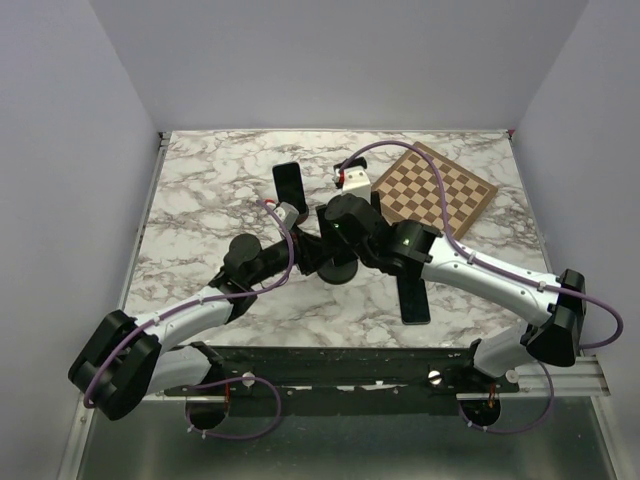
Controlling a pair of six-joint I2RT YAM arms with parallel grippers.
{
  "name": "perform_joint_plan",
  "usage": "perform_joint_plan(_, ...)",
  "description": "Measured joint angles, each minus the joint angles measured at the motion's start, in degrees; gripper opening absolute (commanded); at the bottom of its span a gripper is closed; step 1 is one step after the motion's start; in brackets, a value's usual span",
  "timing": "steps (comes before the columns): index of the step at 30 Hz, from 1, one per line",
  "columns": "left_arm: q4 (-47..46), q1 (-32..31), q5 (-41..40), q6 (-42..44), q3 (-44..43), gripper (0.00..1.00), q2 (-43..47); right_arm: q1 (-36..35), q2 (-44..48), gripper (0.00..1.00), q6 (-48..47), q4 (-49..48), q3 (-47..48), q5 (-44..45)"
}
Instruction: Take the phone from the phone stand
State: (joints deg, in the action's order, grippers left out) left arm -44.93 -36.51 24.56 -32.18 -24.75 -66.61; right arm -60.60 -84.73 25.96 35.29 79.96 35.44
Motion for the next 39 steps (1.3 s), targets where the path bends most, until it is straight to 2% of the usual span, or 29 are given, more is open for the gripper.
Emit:
perform_joint_plan(14,1.03,-0.37,-2.01,-0.07,-0.15,0.00,0.61,-0.59,-0.76,0.79,-0.04,-1.29,0.00,2.80)
perform_joint_plan(16,1.16,-0.37,-2.32,-0.17,-0.15,0.00,0.72,-0.66,-0.90,0.72,-0.09,-2.01,-0.26,3.41)
perform_joint_plan(17,1.27,-0.37,-2.47,-0.24,-0.15,0.00,0.81,-0.72,-0.90,0.64,-0.09,-2.60,-0.59,3.78)
perform_joint_plan(23,1.64,-0.37,-3.41,-0.44,-0.13,0.00,1.20,-1.25,-0.35,0.03,-0.37,-7.34,-3.45,6.97)
perform_joint_plan(39,-1.62,1.16,-4.15,-2.71,3.82,0.00,4.00,-2.10,2.84,0.01,-12.04,-26.93,-14.16,7.13)
